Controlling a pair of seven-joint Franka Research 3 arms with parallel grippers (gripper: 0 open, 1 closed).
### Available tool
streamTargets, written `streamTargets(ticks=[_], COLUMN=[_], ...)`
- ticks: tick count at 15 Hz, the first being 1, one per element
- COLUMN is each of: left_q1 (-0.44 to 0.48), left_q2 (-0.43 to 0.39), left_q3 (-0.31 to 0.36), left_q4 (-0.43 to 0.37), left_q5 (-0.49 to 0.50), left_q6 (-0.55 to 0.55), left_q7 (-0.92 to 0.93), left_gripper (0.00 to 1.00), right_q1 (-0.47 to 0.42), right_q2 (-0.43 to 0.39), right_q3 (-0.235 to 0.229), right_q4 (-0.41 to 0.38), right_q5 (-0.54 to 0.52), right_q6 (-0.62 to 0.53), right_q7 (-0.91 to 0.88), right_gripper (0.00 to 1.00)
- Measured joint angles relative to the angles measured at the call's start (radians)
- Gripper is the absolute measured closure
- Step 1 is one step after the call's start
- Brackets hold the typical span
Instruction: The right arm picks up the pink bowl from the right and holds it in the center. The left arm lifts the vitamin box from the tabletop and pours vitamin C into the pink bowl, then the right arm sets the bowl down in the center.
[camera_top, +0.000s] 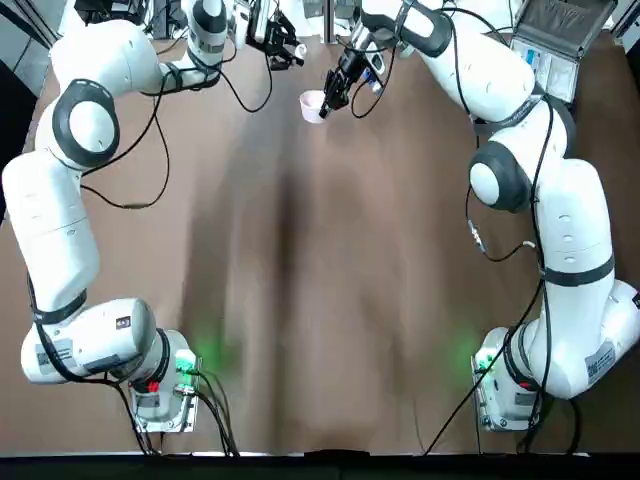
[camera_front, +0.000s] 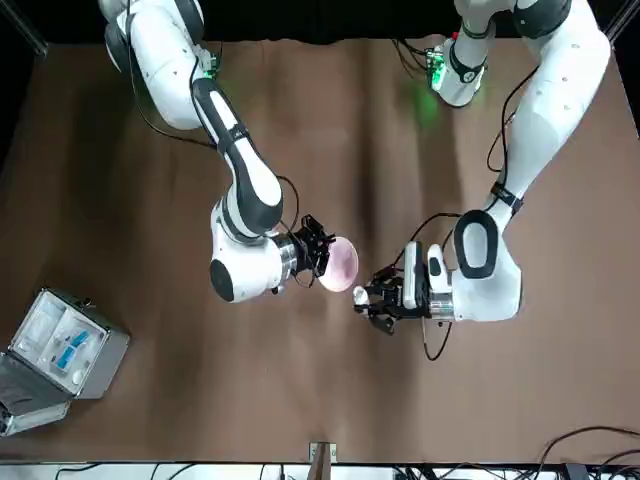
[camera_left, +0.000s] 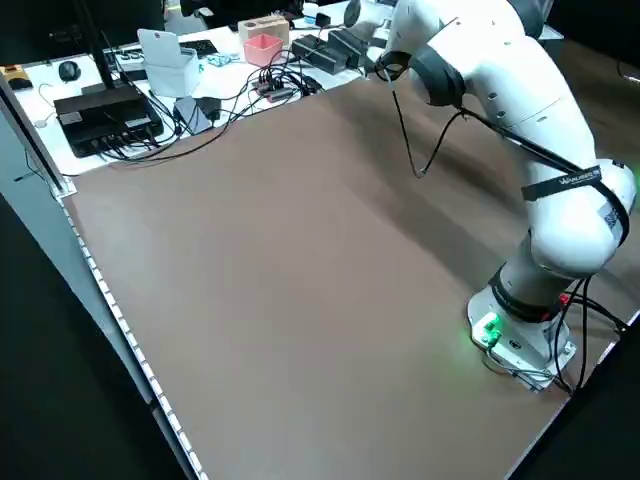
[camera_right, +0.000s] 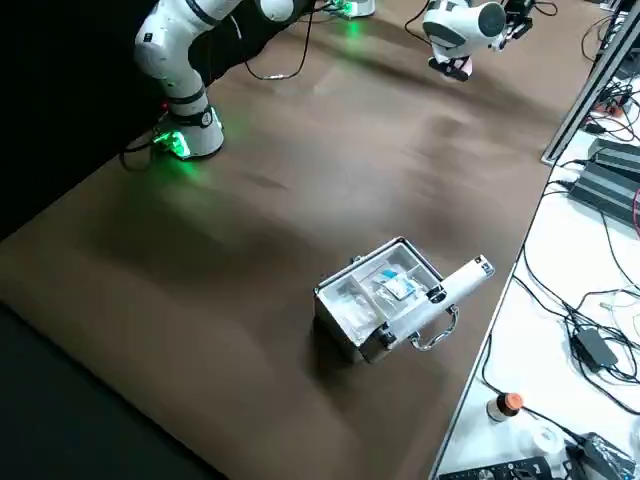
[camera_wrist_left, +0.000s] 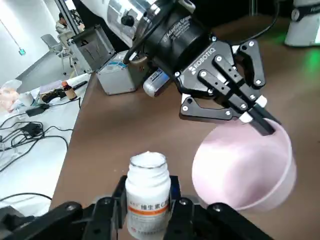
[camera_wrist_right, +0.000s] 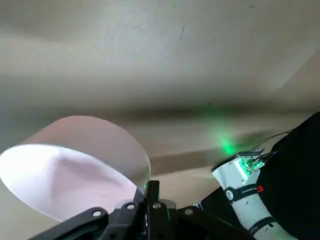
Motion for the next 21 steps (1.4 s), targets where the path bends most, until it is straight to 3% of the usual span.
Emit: streamTargets(ticks=[6,16,21], left_q1=[-0.062,-0.109,-0.096], left_q2=[0.000,0.000,-0.005], left_q3=[-0.001,-0.012,-0.064], left_q4=[0.016,0.017,0.018], left_q5=[0.127,0.390,0.514], left_q6=[0.084,0.128,0.128], left_q7=[0.043,0.064,0.085], left_gripper=[0.65,0.65,0.65], right_q1=[-0.001,-0.002,-0.004], right_q2=[0.000,0.000,0.000], right_q3=[-0.002,-0.003,-0.004], right_q4=[0.000,0.000,0.000], right_q5=[0.000,0.000,0.000], right_q6=[-0.016,-0.020,-0.022], right_q7=[-0.001,-0.002,-0.002], right_gripper=[0.98,0.98,0.98])
